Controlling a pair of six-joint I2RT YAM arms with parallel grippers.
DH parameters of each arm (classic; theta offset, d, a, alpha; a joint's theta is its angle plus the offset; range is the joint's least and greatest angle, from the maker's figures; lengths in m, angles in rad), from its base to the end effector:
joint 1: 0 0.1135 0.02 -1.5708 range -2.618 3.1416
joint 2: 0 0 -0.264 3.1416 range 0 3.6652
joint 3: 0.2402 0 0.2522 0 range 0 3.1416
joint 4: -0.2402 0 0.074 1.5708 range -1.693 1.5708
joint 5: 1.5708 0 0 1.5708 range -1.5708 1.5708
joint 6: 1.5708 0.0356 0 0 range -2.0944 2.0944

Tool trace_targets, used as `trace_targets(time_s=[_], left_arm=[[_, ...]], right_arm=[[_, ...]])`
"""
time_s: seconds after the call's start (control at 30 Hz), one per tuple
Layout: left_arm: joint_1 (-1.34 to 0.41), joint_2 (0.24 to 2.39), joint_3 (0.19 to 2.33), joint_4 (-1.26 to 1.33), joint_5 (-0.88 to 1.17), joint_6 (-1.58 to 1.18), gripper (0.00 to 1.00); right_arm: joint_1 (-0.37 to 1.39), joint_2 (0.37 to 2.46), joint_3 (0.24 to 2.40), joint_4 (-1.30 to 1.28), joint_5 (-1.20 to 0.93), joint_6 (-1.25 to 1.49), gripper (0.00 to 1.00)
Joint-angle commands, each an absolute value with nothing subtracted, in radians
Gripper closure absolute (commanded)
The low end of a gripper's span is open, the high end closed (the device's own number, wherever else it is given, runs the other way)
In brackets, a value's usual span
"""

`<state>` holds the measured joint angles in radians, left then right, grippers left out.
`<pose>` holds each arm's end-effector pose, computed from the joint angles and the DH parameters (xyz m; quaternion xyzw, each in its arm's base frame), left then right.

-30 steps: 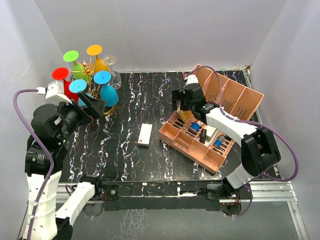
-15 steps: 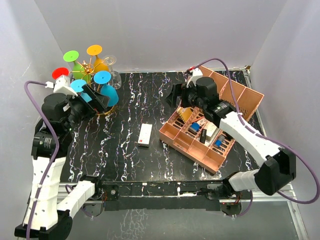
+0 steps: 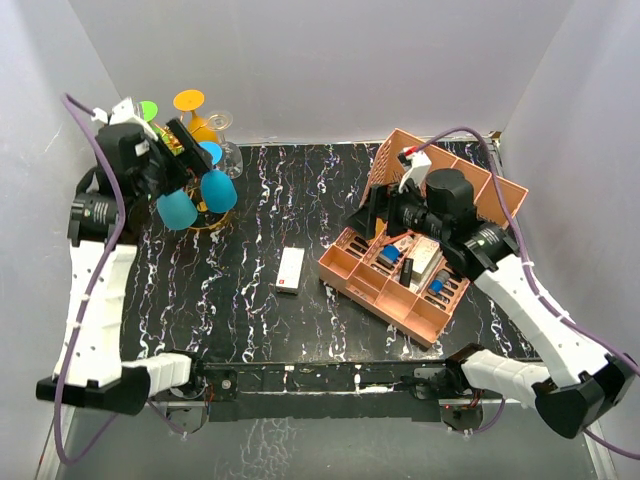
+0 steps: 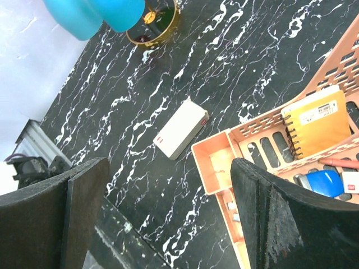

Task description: Take the wine glass off the wine glass rack

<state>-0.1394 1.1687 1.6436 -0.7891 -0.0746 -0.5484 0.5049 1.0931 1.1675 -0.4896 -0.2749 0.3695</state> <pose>0.2096 -0.0267 0.4880 -0.1856 0.7872 -0.1696 0.5631 0.2032 0.1233 0.3823 -0.1308 0.8228 0.3331 0.4415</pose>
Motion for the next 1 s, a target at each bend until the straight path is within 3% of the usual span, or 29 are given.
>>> trace_targets(time_s=[0.0,0.3,0.6,0.97], left_arm=[[-0.139,1.288,1.850,-0.853,-0.140,-0.454,0.03],[0.009,1.455,2.054,-0.933,-0.192,-0.418,0.03],[0.221,1.265,1.769,-0.822,-0.174,-0.573,0.03],[0.244,1.166,1.554,-0.710,-0.080,-0.694,0.18]], right_arm=[[0.507,1.019,1.145,-0.537,-0.302,0.369,0.02],[0.507,0.992,1.177,-0.643,-0.290,0.361,0.02],[0.507,0.993,1.173,-0.608,-0.228,0.362,0.02],[0.507,1.044,1.242,-0.555,-0.213,0.384,0.02]])
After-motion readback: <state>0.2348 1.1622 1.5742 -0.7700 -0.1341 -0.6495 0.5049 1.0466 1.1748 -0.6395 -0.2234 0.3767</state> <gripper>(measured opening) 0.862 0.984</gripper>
